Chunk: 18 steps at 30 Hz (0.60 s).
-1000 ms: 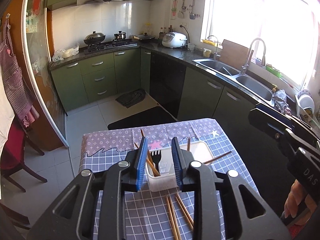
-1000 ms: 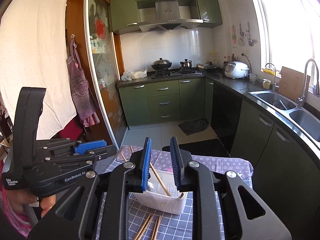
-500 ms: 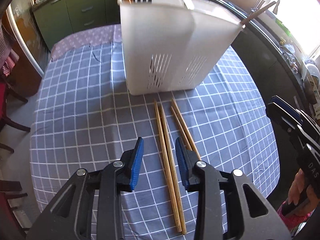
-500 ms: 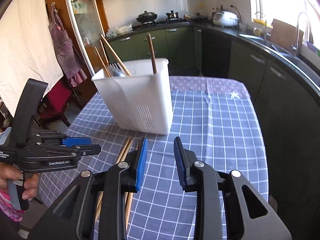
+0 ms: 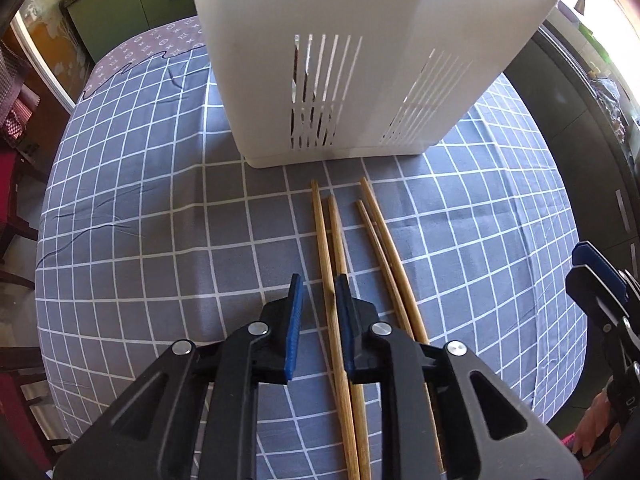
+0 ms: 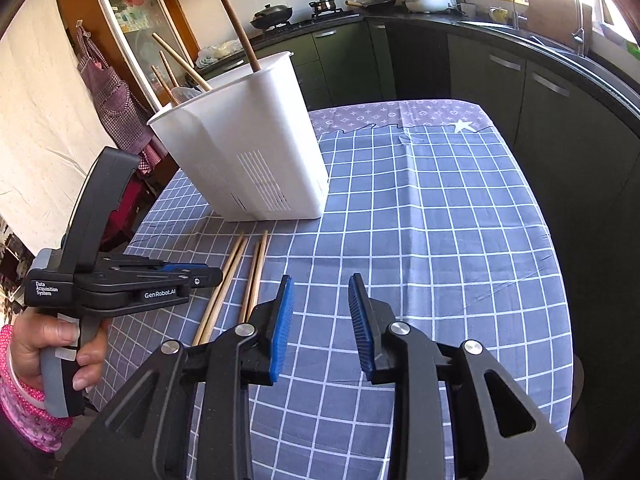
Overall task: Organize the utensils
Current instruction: 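Move both open tools back down to the chopsticks on the cloth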
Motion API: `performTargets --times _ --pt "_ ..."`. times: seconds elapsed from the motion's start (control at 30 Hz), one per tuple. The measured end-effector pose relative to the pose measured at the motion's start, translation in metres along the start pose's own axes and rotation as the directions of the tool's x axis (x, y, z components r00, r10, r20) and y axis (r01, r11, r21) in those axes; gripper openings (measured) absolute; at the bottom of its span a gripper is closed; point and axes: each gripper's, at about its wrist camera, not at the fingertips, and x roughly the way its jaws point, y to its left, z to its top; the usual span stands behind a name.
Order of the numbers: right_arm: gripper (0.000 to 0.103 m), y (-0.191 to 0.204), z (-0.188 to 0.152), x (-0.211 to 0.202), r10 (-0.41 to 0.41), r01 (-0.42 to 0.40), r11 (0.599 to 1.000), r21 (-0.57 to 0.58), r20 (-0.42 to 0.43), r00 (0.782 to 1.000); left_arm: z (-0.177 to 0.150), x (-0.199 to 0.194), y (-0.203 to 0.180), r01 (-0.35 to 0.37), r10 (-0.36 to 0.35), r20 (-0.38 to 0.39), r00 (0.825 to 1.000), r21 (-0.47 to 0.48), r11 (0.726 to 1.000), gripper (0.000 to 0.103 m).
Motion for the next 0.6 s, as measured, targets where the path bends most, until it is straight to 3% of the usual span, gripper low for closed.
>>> performTargets --times 0.37,0.6 --pt "0.034 -0.002 -0.001 0.000 0.017 -0.017 1.000 0.021 -0.005 1.000 0.007 0.012 -0.019 -0.043 0.043 -0.010 0.999 0.017 0.999 0.010" --pt "0.034 -0.005 -0.002 0.002 0.017 -0.017 0.999 0.034 -0.011 1.000 0.007 0.011 0.001 -0.057 0.057 -0.011 0.998 -0.011 0.998 0.007"
